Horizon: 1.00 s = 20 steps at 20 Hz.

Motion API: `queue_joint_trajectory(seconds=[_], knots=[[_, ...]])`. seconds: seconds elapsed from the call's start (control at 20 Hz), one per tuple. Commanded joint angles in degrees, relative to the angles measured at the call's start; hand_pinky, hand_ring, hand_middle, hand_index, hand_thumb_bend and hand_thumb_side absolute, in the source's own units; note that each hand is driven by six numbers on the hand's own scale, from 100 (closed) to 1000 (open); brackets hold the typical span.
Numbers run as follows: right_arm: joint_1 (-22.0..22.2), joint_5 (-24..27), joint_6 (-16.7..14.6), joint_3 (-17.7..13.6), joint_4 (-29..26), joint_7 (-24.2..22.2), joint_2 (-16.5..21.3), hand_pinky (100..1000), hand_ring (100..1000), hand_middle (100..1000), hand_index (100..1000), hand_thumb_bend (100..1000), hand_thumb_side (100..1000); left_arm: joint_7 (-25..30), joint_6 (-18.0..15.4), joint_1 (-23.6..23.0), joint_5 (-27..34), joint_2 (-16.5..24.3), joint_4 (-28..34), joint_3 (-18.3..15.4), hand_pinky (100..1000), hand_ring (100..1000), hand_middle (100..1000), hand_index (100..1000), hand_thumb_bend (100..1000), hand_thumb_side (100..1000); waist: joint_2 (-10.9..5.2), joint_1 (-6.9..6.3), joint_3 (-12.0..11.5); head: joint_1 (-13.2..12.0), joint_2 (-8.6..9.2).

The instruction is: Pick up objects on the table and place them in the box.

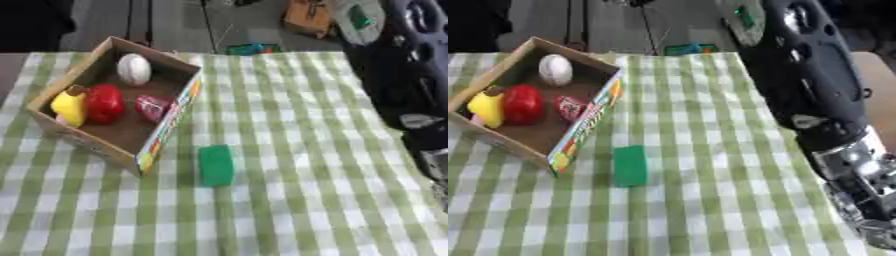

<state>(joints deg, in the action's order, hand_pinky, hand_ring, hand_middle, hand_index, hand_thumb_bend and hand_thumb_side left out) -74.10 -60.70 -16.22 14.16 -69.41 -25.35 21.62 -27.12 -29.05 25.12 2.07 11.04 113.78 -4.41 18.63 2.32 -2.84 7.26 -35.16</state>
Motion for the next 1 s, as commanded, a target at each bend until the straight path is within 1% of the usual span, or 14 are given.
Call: queue_joint_trajectory(seconds=[0.05,0.1,0.15,0.3,0.5,0.65,0.95,1.0], knots=[[-0.8,-0.8,-1.0,0.1,2.2,0.7,-0.3,981,993,997,1000,540,888,0.2,0.0,0.4,0.1,0.6,0.8,0.2,726,618,711,751,100,1000,-1.41,-0.21,-0.2,0.1,0.58],[-0.4,-0.4,-1.1,0.2,2.6,1.2,-0.5,981,993,997,1000,540,888,0.2,0.1,0.5,0.0,0.6,0.8,0.2,726,618,711,751,100,1000,-1.35,-0.24,-0.2,0.0,0.71],[0.0,0.0,-1.0,0.3,2.8,1.8,-0.7,984,998,989,1000,575,881,0.2,0.1,0.5,0.0,0.5,0.8,0.2,727,618,710,751,100,1000,-1.30,-0.26,-0.2,-0.1,0.79],[1.3,0.6,-0.5,0.6,3.3,3.4,-1.8,1000,1000,997,1000,598,878,0.3,0.1,0.6,-0.1,0.4,0.8,0.2,727,618,710,751,100,1000,-1.13,-0.41,-0.3,-0.1,1.04],[2.8,0.0,-0.1,0.9,5.3,3.6,-3.2,1000,1000,1000,1000,604,855,0.4,0.3,0.7,-0.3,0.3,0.8,0.3,727,617,707,750,100,1000,-0.95,-0.56,-0.4,-0.1,1.28],[4.1,-0.5,0.4,0.5,7.0,3.7,-4.1,1000,1000,1000,1000,602,851,0.4,0.3,0.8,-0.3,0.2,0.8,0.3,727,616,706,749,100,1000,-0.79,-0.64,-0.4,-0.2,1.42],[7.1,-0.2,2.1,-0.3,8.5,5.1,-4.7,1000,1000,1000,1000,631,837,0.5,0.4,0.9,-0.3,0.1,0.8,0.2,728,616,705,749,100,1000,-0.49,-0.69,-0.4,-0.5,1.64],[7.9,0.7,2.0,-0.4,8.3,4.8,-4.6,1000,1000,1000,1000,696,810,0.5,0.4,0.9,-0.4,0.2,0.8,0.2,728,615,704,749,100,1000,-0.39,-0.66,-0.4,-0.7,1.67]])
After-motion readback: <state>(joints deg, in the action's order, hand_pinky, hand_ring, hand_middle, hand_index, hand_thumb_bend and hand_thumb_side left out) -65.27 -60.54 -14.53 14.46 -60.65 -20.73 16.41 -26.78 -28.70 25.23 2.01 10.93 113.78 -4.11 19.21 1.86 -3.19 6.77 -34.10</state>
